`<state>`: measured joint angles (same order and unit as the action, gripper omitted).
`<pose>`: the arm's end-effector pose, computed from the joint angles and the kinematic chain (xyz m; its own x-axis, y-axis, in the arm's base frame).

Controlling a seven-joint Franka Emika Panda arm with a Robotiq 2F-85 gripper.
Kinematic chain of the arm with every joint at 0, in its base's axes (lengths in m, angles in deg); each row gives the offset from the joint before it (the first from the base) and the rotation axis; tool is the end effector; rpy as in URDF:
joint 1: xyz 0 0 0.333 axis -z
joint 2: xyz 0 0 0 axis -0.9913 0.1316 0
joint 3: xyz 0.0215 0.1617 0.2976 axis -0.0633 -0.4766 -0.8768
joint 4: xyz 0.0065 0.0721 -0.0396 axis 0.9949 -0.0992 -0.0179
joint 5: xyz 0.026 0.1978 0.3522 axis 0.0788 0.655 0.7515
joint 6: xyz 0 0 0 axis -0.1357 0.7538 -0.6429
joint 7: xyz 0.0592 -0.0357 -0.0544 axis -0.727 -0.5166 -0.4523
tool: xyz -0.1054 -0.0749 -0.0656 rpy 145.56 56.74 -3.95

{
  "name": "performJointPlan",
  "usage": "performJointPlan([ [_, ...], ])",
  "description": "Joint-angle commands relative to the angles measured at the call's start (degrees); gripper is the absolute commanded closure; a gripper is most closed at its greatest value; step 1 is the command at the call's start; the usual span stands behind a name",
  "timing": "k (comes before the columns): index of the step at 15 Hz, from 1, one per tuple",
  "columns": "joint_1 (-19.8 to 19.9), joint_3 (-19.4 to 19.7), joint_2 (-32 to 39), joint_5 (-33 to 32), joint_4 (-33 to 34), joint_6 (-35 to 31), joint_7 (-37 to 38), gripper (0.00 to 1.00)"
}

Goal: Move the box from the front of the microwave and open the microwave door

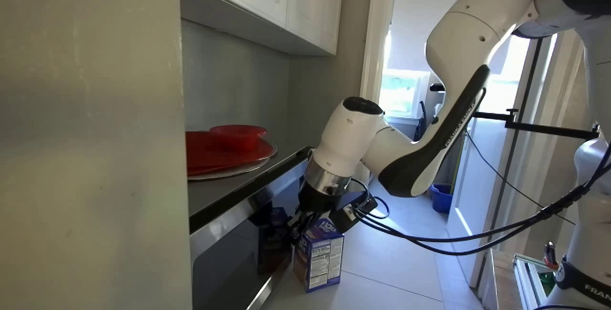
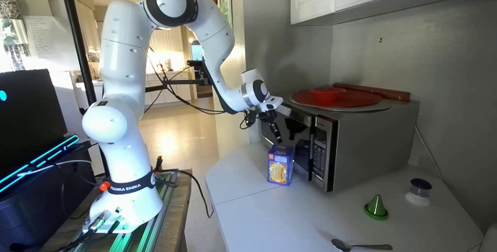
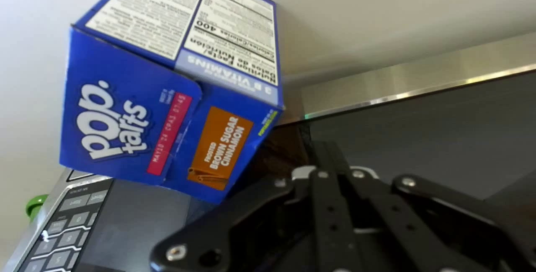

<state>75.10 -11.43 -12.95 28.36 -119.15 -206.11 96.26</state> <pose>0.5170 0.2348 0.2303 0.9132 -0.0696 0.4016 -0.0726 -0.9973 -0.0078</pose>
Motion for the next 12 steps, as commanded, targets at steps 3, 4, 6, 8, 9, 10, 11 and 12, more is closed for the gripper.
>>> performJointPlan([
  [3,-1.61,3.99,5.81,-3.22,4.44,1.62,3.95,1.0],
  [4,-1.66,4.77,6.33,-3.32,4.68,1.53,4.06,1.0],
  [6,-1.16,5.84,7.22,-2.5,4.74,1.22,3.41,1.0],
  [8,-0.91,7.19,7.15,-2.64,4.48,0.98,3.3,1.0],
  [9,-0.63,7.9,7.0,-2.63,4.04,0.67,3.2,1.0],
  [10,-0.33,8.69,6.79,-2.7,3.56,0.26,3.18,1.0],
  [11,-0.04,9.29,6.77,-2.46,3.4,0.03,2.94,1.0],
  [12,0.4,10.03,6.52,-2.3,2.97,-0.4,2.7,1.0],
])
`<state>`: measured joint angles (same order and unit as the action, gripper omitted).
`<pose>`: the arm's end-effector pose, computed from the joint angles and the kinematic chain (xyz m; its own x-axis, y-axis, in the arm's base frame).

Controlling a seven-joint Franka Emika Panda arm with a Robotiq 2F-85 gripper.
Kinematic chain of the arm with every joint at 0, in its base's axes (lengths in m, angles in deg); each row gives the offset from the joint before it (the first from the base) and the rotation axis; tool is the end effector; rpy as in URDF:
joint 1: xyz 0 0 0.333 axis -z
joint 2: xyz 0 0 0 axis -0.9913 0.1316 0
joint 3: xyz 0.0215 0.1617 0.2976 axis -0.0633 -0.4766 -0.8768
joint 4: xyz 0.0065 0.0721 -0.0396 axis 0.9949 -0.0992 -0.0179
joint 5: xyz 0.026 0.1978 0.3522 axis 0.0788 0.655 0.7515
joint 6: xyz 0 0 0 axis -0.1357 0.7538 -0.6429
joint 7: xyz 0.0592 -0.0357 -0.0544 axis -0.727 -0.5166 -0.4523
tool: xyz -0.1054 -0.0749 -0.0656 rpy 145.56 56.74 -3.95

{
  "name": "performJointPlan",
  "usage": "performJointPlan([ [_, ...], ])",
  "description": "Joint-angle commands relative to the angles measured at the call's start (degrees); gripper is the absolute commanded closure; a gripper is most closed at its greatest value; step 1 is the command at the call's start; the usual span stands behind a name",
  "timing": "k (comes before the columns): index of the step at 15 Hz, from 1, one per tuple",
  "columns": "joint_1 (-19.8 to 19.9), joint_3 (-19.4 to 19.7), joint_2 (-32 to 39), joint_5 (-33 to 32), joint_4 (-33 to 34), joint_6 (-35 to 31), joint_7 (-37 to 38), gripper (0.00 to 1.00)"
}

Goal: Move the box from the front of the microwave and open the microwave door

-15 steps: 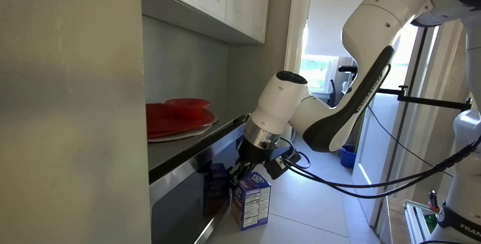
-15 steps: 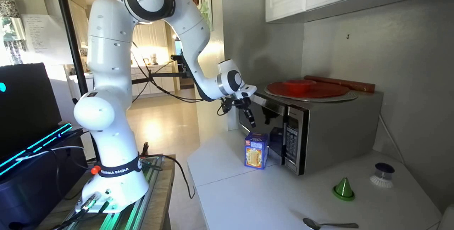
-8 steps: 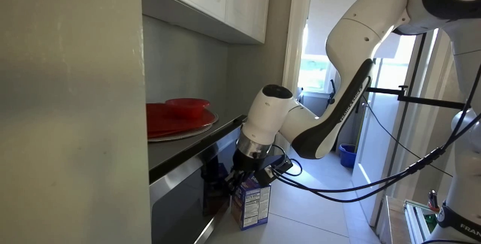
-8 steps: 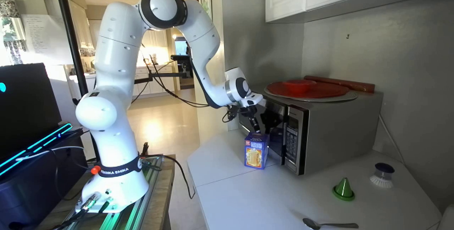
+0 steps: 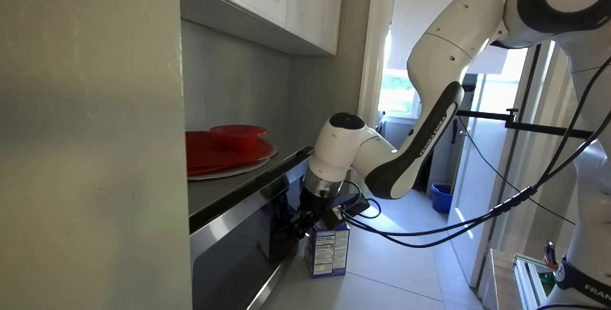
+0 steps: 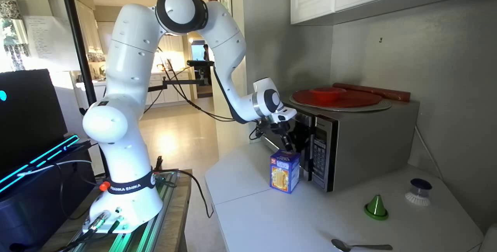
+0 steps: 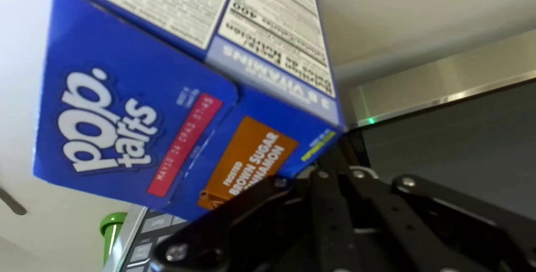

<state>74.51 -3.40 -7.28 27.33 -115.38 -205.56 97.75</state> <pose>0.5565 0.1676 0.1935 0.9070 -0.1779 0.3818 -0.2088 -0.9771 0.0409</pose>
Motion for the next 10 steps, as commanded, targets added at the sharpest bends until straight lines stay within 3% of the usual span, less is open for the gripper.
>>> performJointPlan([
  [1,1.29,2.67,0.86,-1.18,-0.91,-1.28,1.12,1.0],
  [10,8.23,4.86,1.62,1.99,-1.78,-6.38,-3.44,1.0],
])
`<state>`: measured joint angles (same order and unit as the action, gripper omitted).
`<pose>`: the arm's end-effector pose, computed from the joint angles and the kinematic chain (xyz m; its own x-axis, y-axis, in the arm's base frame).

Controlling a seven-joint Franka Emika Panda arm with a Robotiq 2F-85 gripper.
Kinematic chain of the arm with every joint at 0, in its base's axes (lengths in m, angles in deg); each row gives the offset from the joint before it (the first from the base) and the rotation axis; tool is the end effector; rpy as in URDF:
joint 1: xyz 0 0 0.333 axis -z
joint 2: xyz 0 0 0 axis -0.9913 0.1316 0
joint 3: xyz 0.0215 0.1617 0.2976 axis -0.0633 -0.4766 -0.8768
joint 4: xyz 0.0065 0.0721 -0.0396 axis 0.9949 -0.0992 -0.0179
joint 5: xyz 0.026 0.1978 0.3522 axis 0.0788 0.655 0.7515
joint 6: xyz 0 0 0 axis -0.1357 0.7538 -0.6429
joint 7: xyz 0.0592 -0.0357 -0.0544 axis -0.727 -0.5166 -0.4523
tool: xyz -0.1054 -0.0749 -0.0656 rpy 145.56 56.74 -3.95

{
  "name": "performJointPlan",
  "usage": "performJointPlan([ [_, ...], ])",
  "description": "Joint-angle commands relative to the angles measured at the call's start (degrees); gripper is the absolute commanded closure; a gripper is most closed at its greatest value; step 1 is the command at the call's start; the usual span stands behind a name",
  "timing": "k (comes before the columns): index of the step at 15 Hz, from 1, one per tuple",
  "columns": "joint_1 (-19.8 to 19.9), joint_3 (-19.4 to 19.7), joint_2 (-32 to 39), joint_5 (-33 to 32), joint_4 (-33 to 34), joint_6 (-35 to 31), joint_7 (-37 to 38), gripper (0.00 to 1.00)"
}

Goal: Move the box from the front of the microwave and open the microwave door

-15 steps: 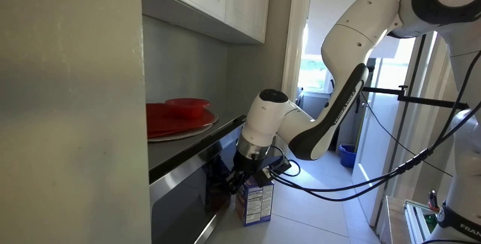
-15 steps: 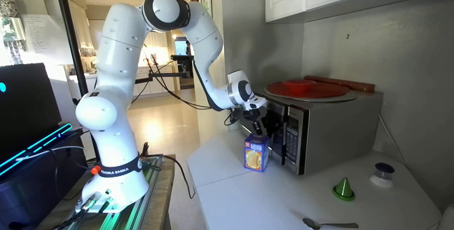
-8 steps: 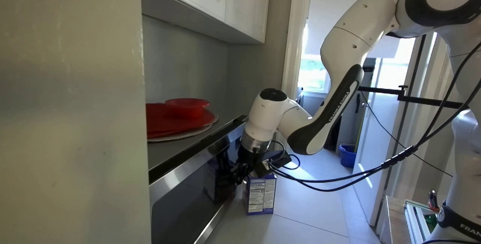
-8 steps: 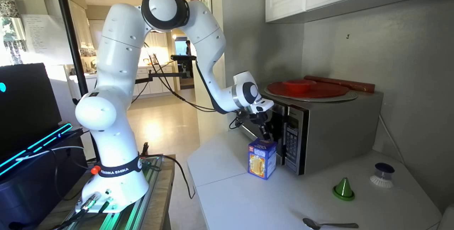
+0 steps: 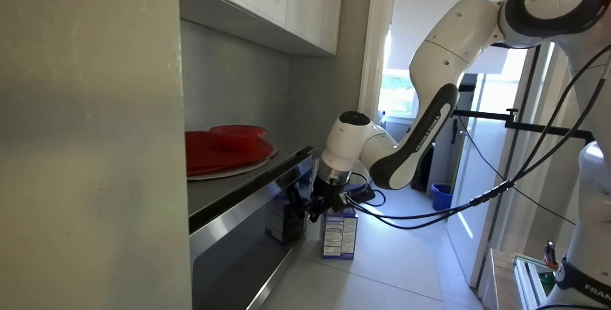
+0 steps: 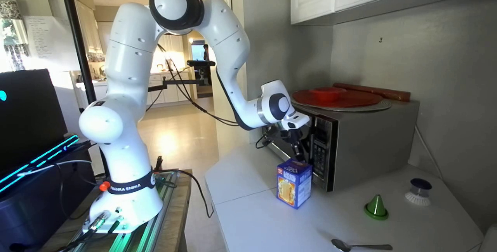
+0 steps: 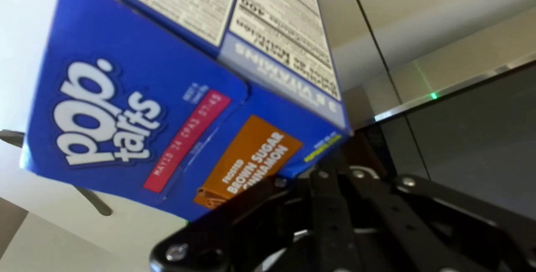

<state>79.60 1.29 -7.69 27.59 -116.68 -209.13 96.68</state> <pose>0.5716 0.0772 0.1930 0.8698 -0.2956 0.3950 -0.3323 -0.9428 0.0261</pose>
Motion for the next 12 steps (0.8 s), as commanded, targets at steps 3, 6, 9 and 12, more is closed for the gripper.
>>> performJointPlan([
  [3,7.66,-0.91,2.98,3.75,-0.03,-5.07,-6.08,1.0],
  [6,13.2,-3.12,4.27,7.1,0.7,-6.77,-11.64,1.0],
  [9,14.41,-2.07,5.36,17.68,1.34,-8.38,-23.33,1.0],
  [12,23.5,-9.22,7.04,21.29,3.96,-6.57,-30.8,1.0],
])
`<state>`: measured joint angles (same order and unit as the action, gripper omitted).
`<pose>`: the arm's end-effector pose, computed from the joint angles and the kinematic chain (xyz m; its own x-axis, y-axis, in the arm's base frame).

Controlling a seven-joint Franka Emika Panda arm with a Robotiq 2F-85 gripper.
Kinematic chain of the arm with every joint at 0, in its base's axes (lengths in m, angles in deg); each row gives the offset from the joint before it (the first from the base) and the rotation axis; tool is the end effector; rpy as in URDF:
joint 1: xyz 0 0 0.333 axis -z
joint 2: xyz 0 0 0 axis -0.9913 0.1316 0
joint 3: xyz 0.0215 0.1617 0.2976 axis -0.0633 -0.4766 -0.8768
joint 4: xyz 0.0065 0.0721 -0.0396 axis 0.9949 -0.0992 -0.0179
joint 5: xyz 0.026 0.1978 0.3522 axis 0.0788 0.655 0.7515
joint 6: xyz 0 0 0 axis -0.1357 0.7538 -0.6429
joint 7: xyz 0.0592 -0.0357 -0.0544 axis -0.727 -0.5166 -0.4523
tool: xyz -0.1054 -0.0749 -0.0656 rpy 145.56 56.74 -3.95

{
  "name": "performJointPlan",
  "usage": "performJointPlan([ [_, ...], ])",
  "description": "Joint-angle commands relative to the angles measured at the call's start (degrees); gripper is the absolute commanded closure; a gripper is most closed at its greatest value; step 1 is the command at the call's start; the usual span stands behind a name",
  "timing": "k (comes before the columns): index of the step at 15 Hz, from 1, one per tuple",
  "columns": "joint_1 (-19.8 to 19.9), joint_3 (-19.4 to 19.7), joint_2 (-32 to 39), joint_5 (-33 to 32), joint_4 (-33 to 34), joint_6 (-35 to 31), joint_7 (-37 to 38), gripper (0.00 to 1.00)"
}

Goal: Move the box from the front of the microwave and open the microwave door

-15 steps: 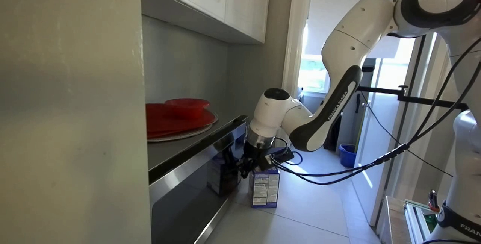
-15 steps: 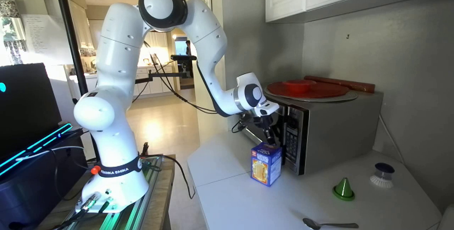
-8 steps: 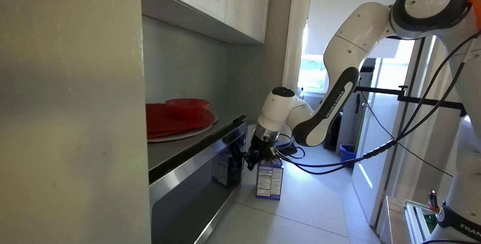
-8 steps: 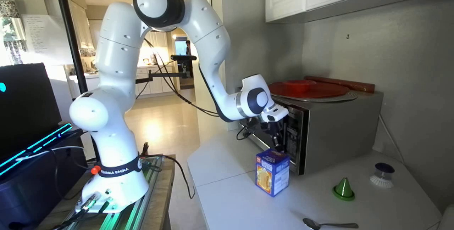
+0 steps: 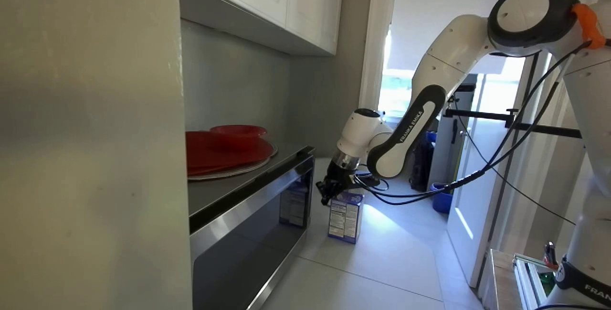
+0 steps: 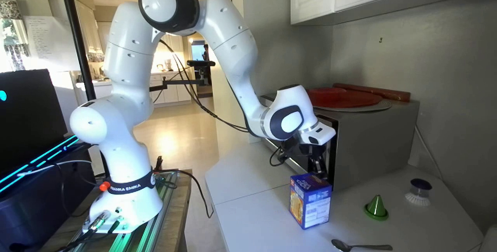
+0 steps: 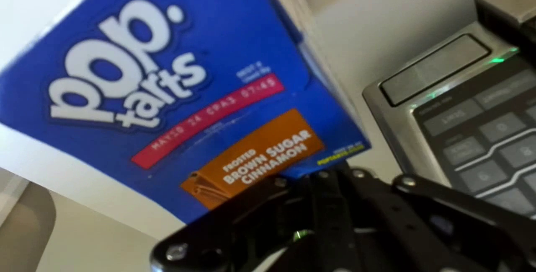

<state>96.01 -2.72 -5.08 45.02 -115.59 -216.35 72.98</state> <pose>0.5966 -0.0510 0.1954 0.8369 -0.3893 0.3848 -0.3932 -0.9166 -0.0722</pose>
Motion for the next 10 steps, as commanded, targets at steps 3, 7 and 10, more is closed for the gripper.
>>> performJointPlan([
  [3,15.64,-12.54,4.23,6.75,2.83,2.31,-14.68,1.0],
  [7,32.05,-27.66,0.38,13.36,-1.64,5.52,-27.79,1.0],
  [10,45.57,-40.1,-0.78,22.13,-3.57,8.37,-39.24,1.0],
])
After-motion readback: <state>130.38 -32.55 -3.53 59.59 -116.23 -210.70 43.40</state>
